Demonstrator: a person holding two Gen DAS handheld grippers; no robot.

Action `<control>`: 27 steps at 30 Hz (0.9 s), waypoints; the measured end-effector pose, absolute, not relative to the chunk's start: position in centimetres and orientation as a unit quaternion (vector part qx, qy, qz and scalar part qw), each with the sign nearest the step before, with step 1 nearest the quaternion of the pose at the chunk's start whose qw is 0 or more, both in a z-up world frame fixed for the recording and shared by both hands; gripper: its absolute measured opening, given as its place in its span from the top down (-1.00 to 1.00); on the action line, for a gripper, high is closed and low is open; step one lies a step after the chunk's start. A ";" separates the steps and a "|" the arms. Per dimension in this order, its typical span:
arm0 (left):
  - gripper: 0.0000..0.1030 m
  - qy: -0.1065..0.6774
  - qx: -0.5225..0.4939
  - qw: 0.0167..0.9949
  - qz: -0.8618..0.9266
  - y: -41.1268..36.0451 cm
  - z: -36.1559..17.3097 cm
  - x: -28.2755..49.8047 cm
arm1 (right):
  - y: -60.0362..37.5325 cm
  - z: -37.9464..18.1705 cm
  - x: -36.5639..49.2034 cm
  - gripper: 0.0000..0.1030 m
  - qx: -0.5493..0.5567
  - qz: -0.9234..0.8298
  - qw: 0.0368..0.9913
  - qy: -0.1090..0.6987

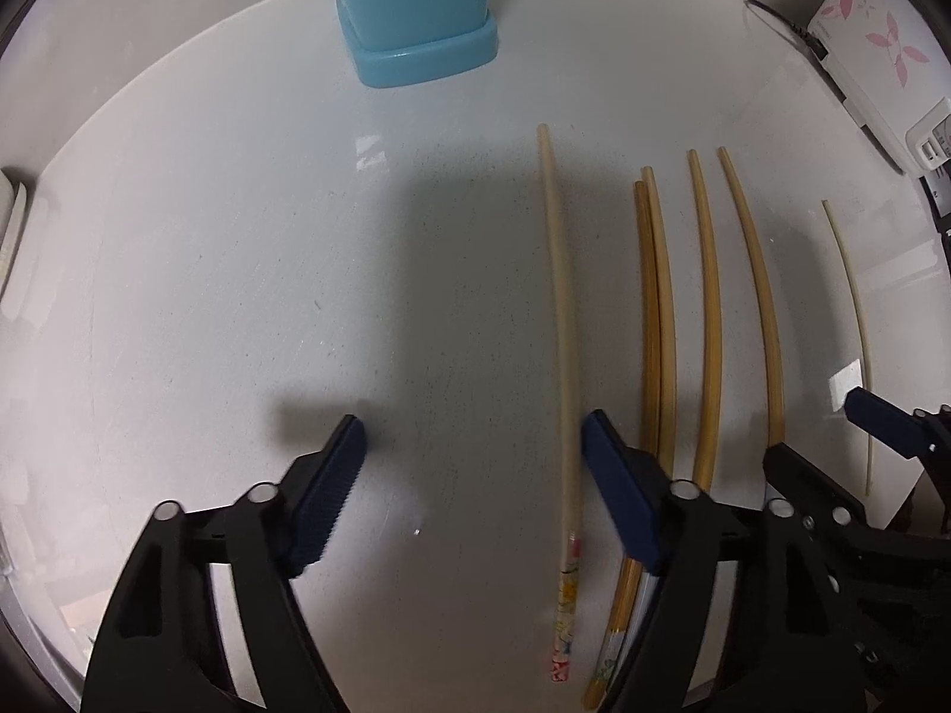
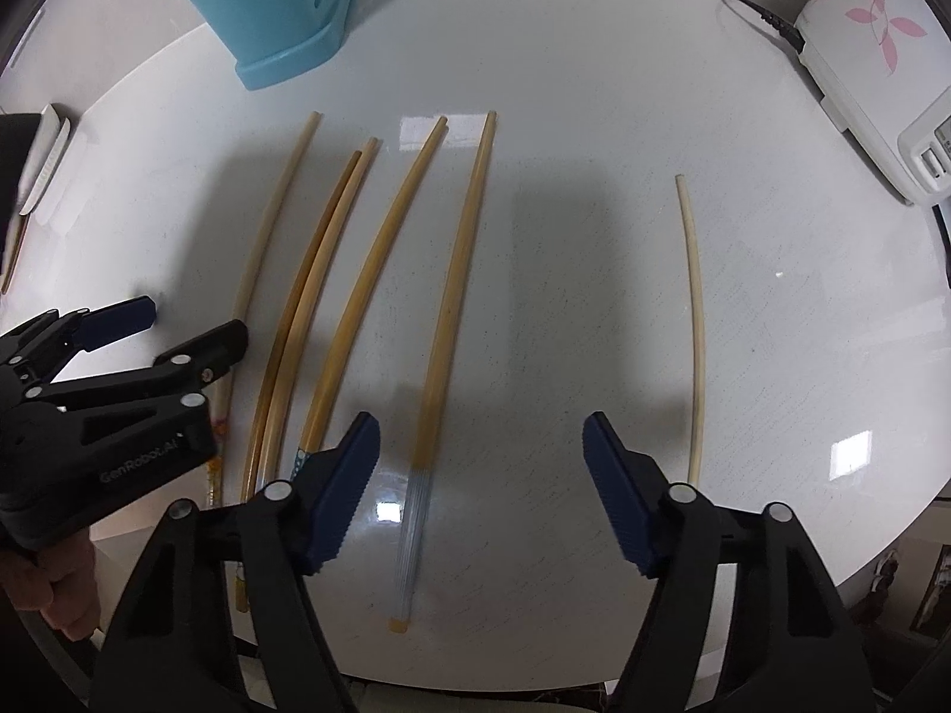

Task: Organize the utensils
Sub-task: 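Move both open tools back down over the remaining chopsticks on the counter, then close the right tool on a plain chopstick while the left tool grasps a patterned-end chopstick, then lift both held chopsticks and carry them up to the blue holder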

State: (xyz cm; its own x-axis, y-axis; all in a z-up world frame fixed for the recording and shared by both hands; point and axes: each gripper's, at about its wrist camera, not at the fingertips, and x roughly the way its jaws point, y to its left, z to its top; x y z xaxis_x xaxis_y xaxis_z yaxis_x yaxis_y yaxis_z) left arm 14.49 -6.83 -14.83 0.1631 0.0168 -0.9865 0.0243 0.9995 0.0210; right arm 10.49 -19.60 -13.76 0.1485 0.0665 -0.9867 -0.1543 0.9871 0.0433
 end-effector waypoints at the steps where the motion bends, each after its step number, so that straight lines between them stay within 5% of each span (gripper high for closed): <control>1: -0.17 0.649 0.017 0.760 -0.003 -6.9 -14.7 14.4 | -19.5 -13.9 10.5 -0.18 -0.034 0.072 0.754 0.653; 11: 0.87 0.672 0.017 0.741 -0.009 -6.7 -14.2 14.1 | -18.7 -14.5 11.0 0.22 -0.042 0.061 0.739 0.669; 15: 0.87 0.674 0.009 0.739 -0.012 -6.3 -14.2 14.1 | -18.0 -14.5 11.3 0.45 -0.045 0.058 0.734 0.675; 17: 0.88 0.674 0.007 0.739 -0.012 -6.3 -14.2 14.2 | -17.4 -14.4 11.3 0.86 -0.045 0.057 0.732 0.678; 27: 0.88 0.671 -0.004 0.741 -0.026 -5.3 -14.0 13.5 | -17.6 -14.6 11.8 0.87 -0.044 0.051 0.732 0.678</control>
State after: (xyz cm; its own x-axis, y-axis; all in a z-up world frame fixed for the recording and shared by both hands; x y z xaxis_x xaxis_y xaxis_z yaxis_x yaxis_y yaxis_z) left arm 13.46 -5.26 -14.03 0.0984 -0.0447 -0.9941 0.0332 0.9986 -0.0416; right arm 11.77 -17.64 -14.58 0.0746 0.0147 -0.9971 -0.1339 0.9910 0.0046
